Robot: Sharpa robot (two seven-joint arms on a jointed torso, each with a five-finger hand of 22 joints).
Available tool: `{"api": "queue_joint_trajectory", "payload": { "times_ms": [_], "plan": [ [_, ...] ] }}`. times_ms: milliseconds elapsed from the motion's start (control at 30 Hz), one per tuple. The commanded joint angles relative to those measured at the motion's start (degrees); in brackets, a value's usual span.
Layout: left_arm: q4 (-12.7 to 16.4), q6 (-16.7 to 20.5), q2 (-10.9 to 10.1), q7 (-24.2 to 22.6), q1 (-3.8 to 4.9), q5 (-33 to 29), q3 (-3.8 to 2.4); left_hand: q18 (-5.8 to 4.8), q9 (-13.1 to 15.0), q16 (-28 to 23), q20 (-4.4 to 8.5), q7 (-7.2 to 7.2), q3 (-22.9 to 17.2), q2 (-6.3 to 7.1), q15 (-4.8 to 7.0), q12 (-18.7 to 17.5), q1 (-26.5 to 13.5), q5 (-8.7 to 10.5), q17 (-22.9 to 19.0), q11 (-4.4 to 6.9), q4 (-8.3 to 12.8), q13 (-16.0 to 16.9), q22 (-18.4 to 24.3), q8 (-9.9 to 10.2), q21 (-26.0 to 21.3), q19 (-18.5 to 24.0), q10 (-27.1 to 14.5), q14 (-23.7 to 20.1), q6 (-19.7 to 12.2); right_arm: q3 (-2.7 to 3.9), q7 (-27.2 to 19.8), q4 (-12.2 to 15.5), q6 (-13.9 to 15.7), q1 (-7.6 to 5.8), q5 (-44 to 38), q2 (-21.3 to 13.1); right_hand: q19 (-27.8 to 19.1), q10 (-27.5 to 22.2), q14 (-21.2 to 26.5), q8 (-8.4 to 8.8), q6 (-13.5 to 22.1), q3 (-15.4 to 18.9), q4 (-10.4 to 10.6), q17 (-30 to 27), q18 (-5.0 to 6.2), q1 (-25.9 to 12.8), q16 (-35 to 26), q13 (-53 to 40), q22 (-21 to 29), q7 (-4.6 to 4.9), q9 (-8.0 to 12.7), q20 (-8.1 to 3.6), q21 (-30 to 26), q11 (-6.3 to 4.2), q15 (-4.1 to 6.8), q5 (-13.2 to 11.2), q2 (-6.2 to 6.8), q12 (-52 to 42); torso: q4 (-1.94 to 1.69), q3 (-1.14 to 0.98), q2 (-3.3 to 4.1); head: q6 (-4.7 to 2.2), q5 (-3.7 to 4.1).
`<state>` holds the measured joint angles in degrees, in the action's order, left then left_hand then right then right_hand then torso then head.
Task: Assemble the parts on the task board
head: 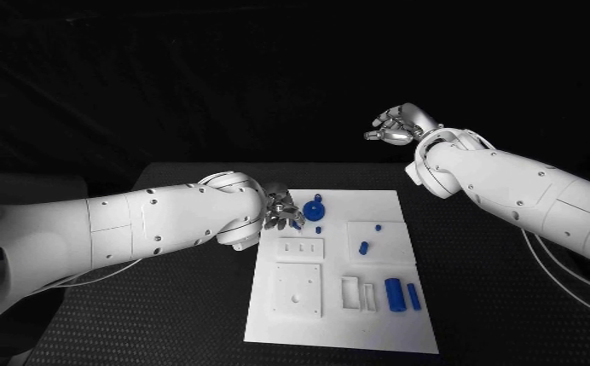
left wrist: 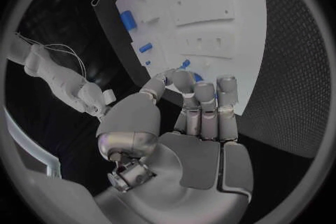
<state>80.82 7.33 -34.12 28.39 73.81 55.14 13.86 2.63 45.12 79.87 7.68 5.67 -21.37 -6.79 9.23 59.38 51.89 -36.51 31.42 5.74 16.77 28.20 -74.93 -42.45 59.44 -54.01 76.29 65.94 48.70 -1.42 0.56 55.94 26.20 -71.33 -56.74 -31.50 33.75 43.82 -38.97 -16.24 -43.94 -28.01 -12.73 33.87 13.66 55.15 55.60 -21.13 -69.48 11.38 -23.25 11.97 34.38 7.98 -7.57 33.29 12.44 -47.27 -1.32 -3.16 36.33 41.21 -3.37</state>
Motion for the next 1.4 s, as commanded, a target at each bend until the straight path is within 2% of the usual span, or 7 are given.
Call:
{"api": "queue_joint_trajectory", "payload": {
  "times_ms": [33,167,367,567,700,967,1400],
  "plan": [
    [0.3,4.1,0.2,0.7,-0.36,0.4,-0.03,0.71,-0.1,-0.3,7.41,-5.26,-0.4,0.2,2.03,-0.5,0.3,-1.26,0.1,0.13,0.1,0.1,-0.7,0.1,0.4,-0.7,0.5,2.7,5.9,0.01,-0.7,-0.3,-1.2,0.09,-0.6,0.2,-0.2,-0.4,0.4,-0.26,0.4,-0.2,-0.2,-0.1,-0.43,0.4,0.3,0.1,-0.1,1.25,0.1,0.09,-0.3,-0.1,0.09,0.3,-0.09,-0.3,-0.22,0.08,-0.48,0.92,0.04],
    [-0.1,7.1,0.4,0.7,-0.94,-1.7,-0.02,0.79,-0.3,-0.5,7.5,-5.4,-0.5,0.38,2.13,-0.7,0.1,-2.34,0.2,0.27,0.1,0.2,-0.7,0.3,0.5,-1.0,1.0,3.1,6.4,-0.01,-0.7,-1.0,-1.4,0.15,-0.6,0.7,-0.2,-0.4,0.4,-0.28,0.4,-0.3,-0.3,-0.3,-0.41,0.5,0.4,0.4,-0.1,1.26,0.1,0.13,-0.3,-0.07,0.06,0.5,-0.13,-0.4,-0.31,0.08,-0.57,1.33,0.11],
    [-0.6,12.2,1.1,0.6,-1.62,-4.9,-0.02,0.81,-0.4,-0.5,7.53,-5.47,-0.5,0.39,2.18,-0.9,-0.1,-2.83,0.2,0.32,0.1,0.3,-0.7,0.4,0.5,-1.2,1.3,3.3,6.7,-0.06,-0.7,-2.1,-1.8,0.17,-0.6,1.2,-0.2,-0.5,0.5,-0.31,0.4,-0.4,-0.3,-0.5,-0.4,0.5,0.5,0.6,-0.2,1.27,0.1,0.18,-0.4,-0.05,0.04,0.6,-0.17,-0.5,-0.24,0.08,-0.43,1.48,0.03],
    [-0.6,14.7,1.7,0.5,-3.32,-5.6,-0.02,0.84,-0.5,-0.6,7.55,-5.59,-0.6,0.66,2.17,-1.1,-0.2,-3.48,0.3,0.44,0.2,0.3,-0.7,0.4,0.6,-1.2,1.6,3.5,7.2,-0.1,-0.7,-2.7,-1.9,0.17,-0.6,1.4,-0.3,-0.6,0.6,-0.32,0.4,-0.5,-0.3,-0.6,-0.41,0.5,0.6,0.8,-0.2,1.27,0.2,0.22,-0.4,-0.01,0.01,0.6,-0.17,-0.6,-0.23,0.12,-0.31,1.46,0.04],
    [-0.5,14.3,1.7,0.5,-4.08,-5.8,-0.02,0.86,-0.5,-0.7,7.56,-5.63,-0.7,0.75,2.16,-1.3,-0.2,-3.8,0.3,0.47,0.2,0.3,-0.8,0.5,0.6,-1.2,1.7,3.6,7.4,-0.11,-0.7,-2.6,-2.0,0.17,-0.6,1.5,-0.4,-0.6,0.7,-0.33,0.4,-0.5,-0.3,-0.7,-0.4,0.6,0.6,0.9,-0.2,1.28,0.2,0.24,-0.4,0.01,-0.01,0.6,-0.23,-0.6,-0.17,0.1,-0.27,1.47,0.08],
    [0.0,11.9,1.5,0.6,-4.37,-2.5,-0.02,0.87,-0.5,-0.7,7.57,-5.63,-0.7,0.77,2.16,-1.4,-0.2,-3.92,0.3,0.48,0.2,0.3,-0.8,0.5,0.6,-1.2,1.7,3.6,7.4,-0.18,-0.6,-2.9,-2.4,0.23,-0.6,1.6,-0.4,-0.7,0.8,-0.35,0.5,-0.6,-0.3,-0.8,-0.39,0.6,0.7,1.1,-0.3,1.29,0.2,0.27,-0.5,0.04,-0.03,0.6,-0.33,-0.7,-0.22,0.11,-0.25,1.52,0.15],
    [-0.8,8.7,2.4,1.0,-5.55,1.2,-0.02,0.88,-0.6,-0.8,7.57,-5.62,-0.8,0.83,2.13,-1.5,-0.1,-3.97,0.3,0.46,0.2,0.4,-0.8,0.6,0.6,-1.2,1.8,3.6,7.4,-0.21,-0.7,-2.9,-2.6,0.28,-0.6,1.8,-0.5,-0.8,0.9,-0.39,0.5,-0.6,-0.4,-1.0,-0.37,0.6,0.8,1.3,-0.3,1.29,0.3,0.32,-0.5,0.07,-0.06,0.6,-0.41,-0.8,-0.19,0.14,-0.12,1.7,0.07]
  ]
}}
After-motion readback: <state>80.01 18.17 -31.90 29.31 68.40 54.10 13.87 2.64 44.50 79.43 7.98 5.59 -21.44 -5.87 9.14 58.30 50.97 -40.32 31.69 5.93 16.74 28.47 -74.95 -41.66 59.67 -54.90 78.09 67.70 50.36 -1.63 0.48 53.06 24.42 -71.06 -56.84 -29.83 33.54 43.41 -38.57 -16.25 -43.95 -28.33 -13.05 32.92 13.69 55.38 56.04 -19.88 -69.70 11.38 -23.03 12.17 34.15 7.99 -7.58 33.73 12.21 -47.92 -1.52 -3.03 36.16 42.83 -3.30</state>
